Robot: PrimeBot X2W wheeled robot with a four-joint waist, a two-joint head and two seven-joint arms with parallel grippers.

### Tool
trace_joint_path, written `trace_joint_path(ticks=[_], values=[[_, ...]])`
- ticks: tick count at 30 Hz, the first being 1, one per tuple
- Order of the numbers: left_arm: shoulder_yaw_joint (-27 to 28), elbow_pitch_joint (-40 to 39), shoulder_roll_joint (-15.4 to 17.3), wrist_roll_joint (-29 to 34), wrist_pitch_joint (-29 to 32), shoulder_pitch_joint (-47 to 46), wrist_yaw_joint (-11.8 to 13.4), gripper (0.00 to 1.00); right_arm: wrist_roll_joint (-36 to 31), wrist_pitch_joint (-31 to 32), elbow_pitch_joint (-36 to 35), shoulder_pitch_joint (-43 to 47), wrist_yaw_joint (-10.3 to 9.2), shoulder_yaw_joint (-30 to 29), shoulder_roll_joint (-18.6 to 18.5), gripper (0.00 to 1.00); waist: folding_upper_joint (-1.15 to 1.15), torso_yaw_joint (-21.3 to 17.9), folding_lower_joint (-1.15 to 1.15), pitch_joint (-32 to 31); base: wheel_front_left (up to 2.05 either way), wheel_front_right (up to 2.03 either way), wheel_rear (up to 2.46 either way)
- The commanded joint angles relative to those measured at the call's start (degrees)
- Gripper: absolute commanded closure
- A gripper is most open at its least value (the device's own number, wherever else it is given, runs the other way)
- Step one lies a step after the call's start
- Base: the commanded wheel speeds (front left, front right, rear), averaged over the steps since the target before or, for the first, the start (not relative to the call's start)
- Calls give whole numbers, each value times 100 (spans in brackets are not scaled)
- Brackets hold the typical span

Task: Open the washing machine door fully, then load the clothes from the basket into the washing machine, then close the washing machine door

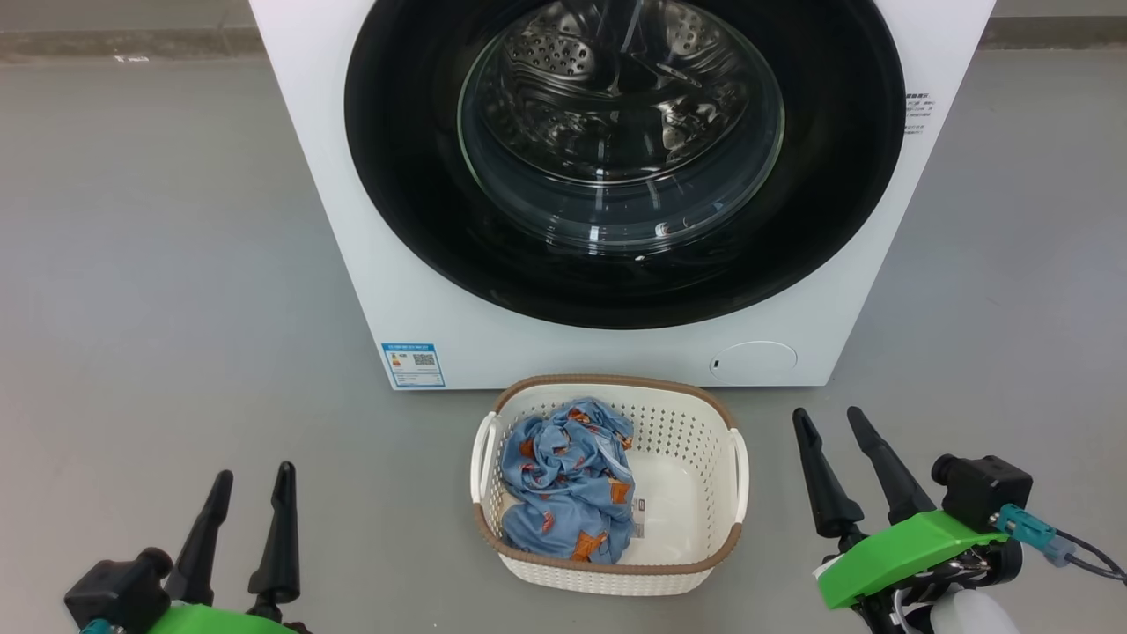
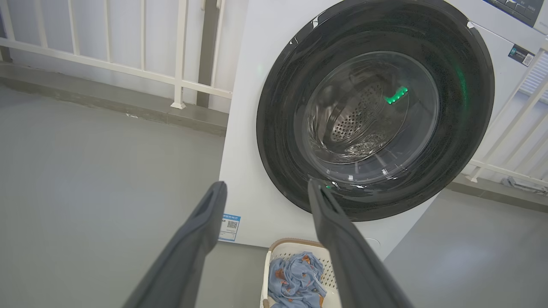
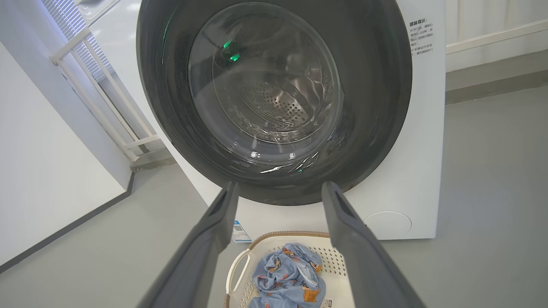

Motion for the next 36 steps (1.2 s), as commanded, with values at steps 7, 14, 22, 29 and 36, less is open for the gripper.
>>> trace_joint_path(ticks=[7,14,22,29,36], values=[[195,-82,187,511,-194,-202,-55,0,-590,-189,9,-312,-5,240,46,0,0,-1,0,-29,0,0,0],[202,-120,218,889,-315,-191,-59,0,-1045,-307,112,-364,-5,269,52,0,0,3,0,-29,0,0,0],[242,-154,228,901,-330,-197,-59,0,-1132,-322,157,-386,-5,204,58,0,0,0,0,-10,0,0,0],[286,-180,221,897,-330,-200,-59,0,-1124,-322,185,-403,-5,187,62,0,0,-5,0,-3,0,0,0],[296,-192,219,912,-330,-201,-59,0,-1102,-322,184,-400,-5,195,64,0,0,0,0,-8,0,0,0]])
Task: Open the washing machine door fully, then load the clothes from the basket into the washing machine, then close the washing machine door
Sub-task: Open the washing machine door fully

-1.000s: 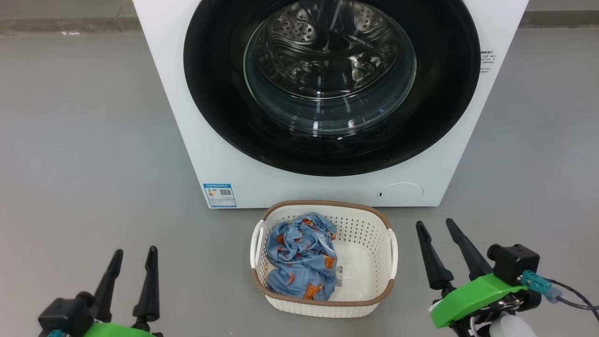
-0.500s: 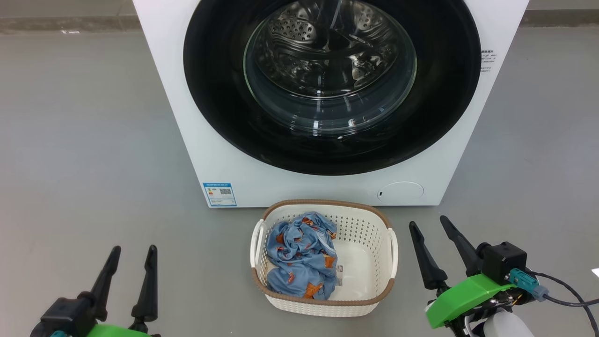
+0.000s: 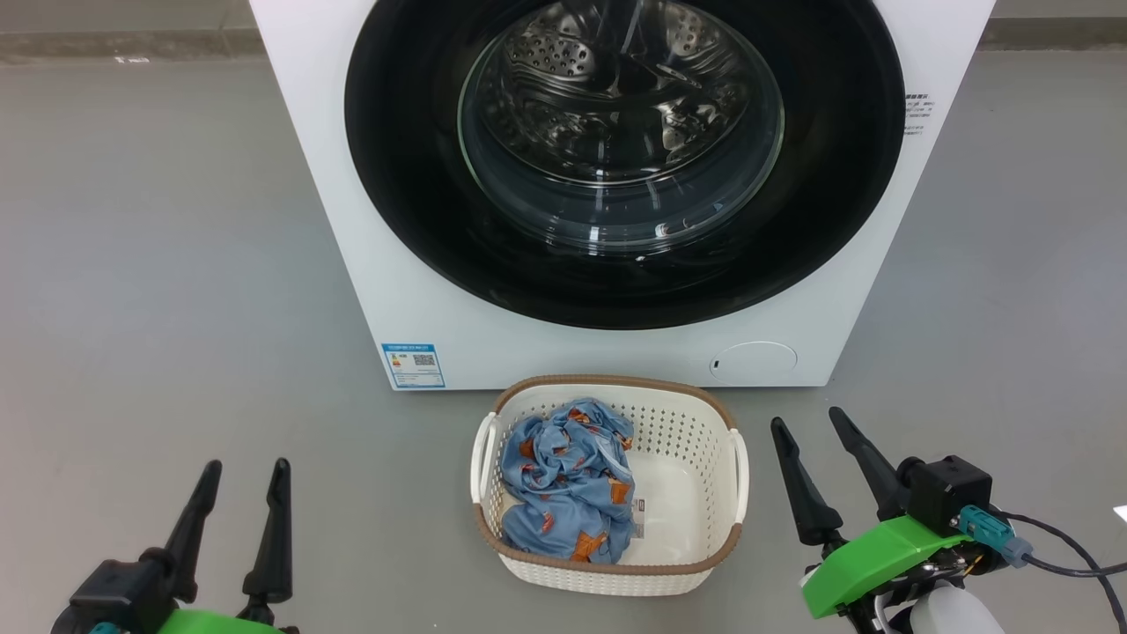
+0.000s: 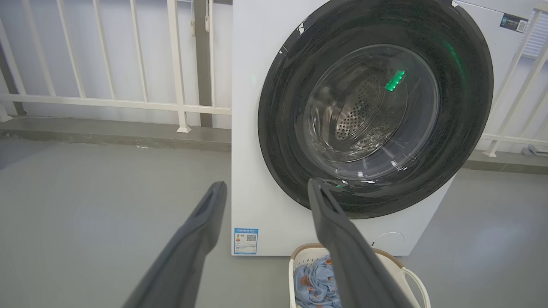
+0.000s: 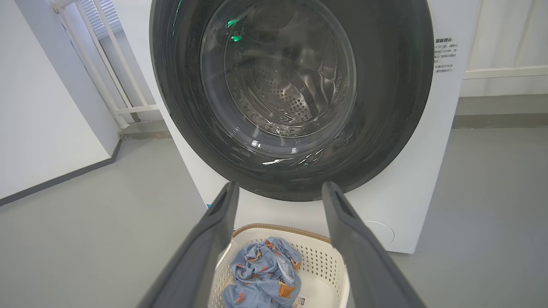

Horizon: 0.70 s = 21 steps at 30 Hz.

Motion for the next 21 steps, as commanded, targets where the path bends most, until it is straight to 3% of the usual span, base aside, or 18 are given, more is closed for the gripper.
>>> trace_joint_path(ticks=[1,21], values=[[226,-154,119,58,-52,-205,-18,0,-12,-70,-117,-278,-6,117,43,0,0,1,0,0,0,0,0],[240,-124,135,69,-52,-206,-18,0,60,-70,-101,-297,-6,172,44,0,0,3,0,3,0,0,0]])
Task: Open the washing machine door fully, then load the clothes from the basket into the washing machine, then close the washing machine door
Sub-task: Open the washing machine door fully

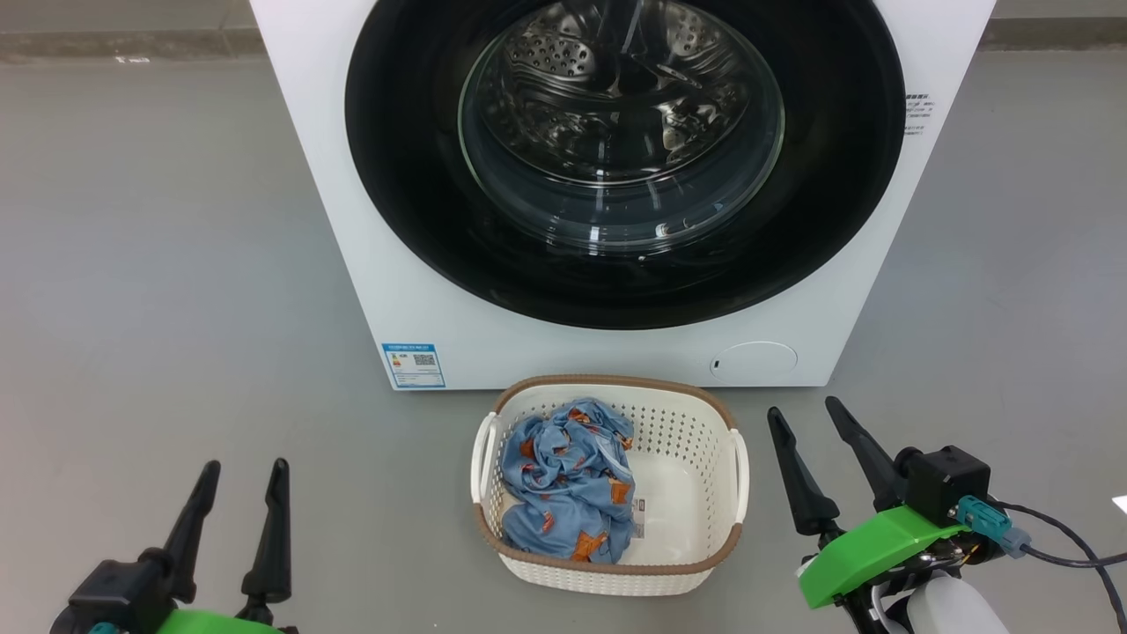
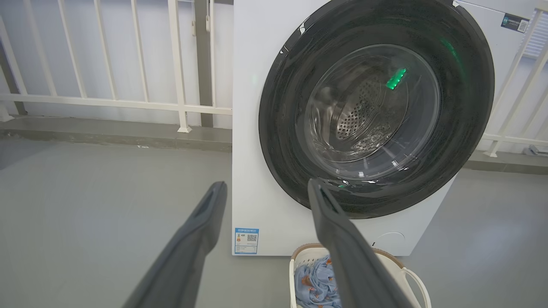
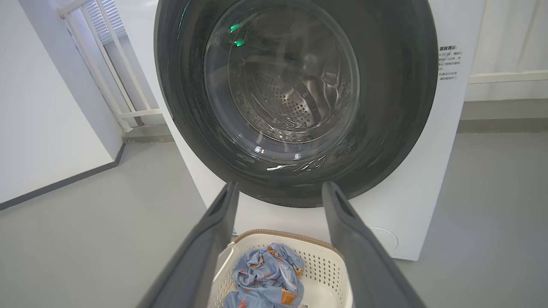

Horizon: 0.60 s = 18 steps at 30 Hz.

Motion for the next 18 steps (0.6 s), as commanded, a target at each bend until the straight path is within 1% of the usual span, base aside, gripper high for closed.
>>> trace_joint_path(ticks=[1,12,18], values=[[234,-128,134,70,-52,-208,-18,0,15,-70,-115,-192,-5,134,43,0,0,1,0,4,0,0,0],[263,-116,142,159,-52,-217,-18,0,24,-70,-117,-195,-5,121,43,0,0,11,0,14,1,1,-1],[289,-111,125,235,-52,-213,-18,0,24,-70,-119,-194,-5,112,43,0,0,13,0,15,35,35,-69]])
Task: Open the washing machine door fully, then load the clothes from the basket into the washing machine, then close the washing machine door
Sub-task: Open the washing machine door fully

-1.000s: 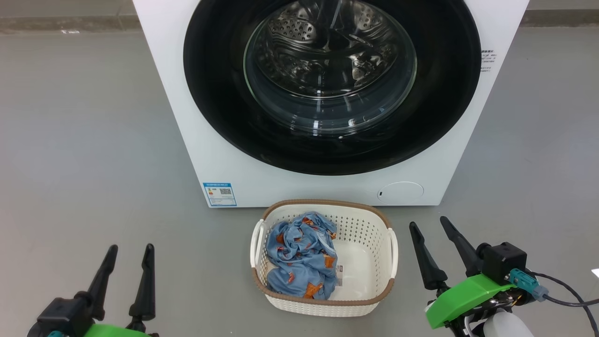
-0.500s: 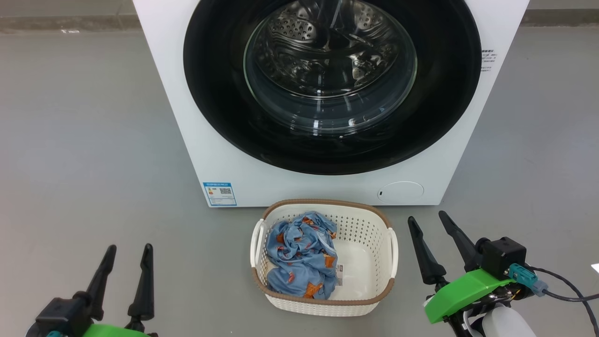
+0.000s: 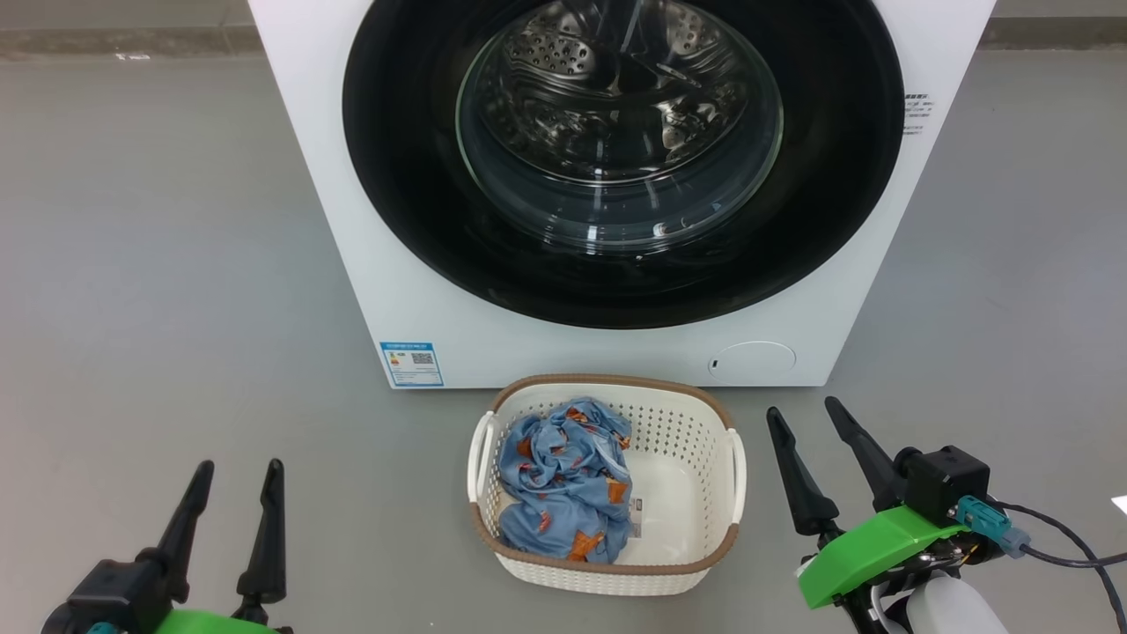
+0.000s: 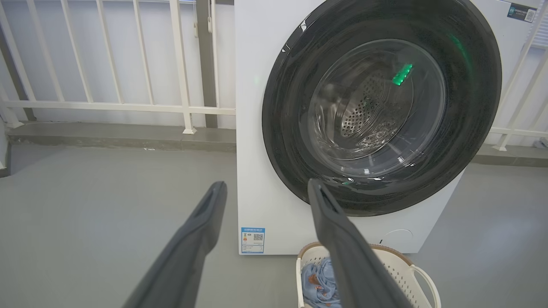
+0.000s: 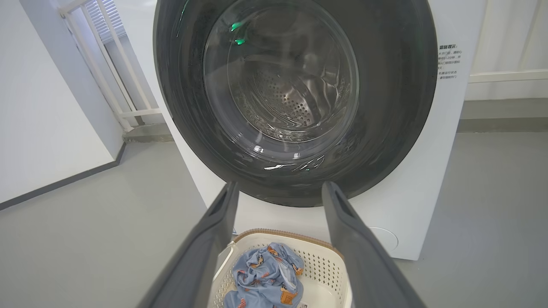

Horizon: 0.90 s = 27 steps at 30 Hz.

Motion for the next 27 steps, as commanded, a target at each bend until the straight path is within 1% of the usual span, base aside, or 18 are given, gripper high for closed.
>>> trace_joint_path(ticks=[1,6,14,19,27], values=[[202,-121,118,41,-52,-215,-18,0,23,-70,-119,-195,-6,112,37,0,0,0,0,1,62,62,-125],[201,-109,112,35,-52,-223,-18,0,21,-70,-113,-201,-6,113,37,0,0,1,0,2,86,86,-172],[190,-76,118,7,-52,-224,-18,0,31,-70,-113,-192,-6,121,37,0,0,-4,0,-5,121,121,-241],[153,-115,109,-120,-52,-228,-18,0,42,-70,-103,-196,-6,118,37,0,0,-12,0,-6,114,114,-228],[108,-106,148,-206,-52,-235,-18,0,51,-70,-76,-216,-6,109,37,0,0,-16,0,-2,65,65,-130]])
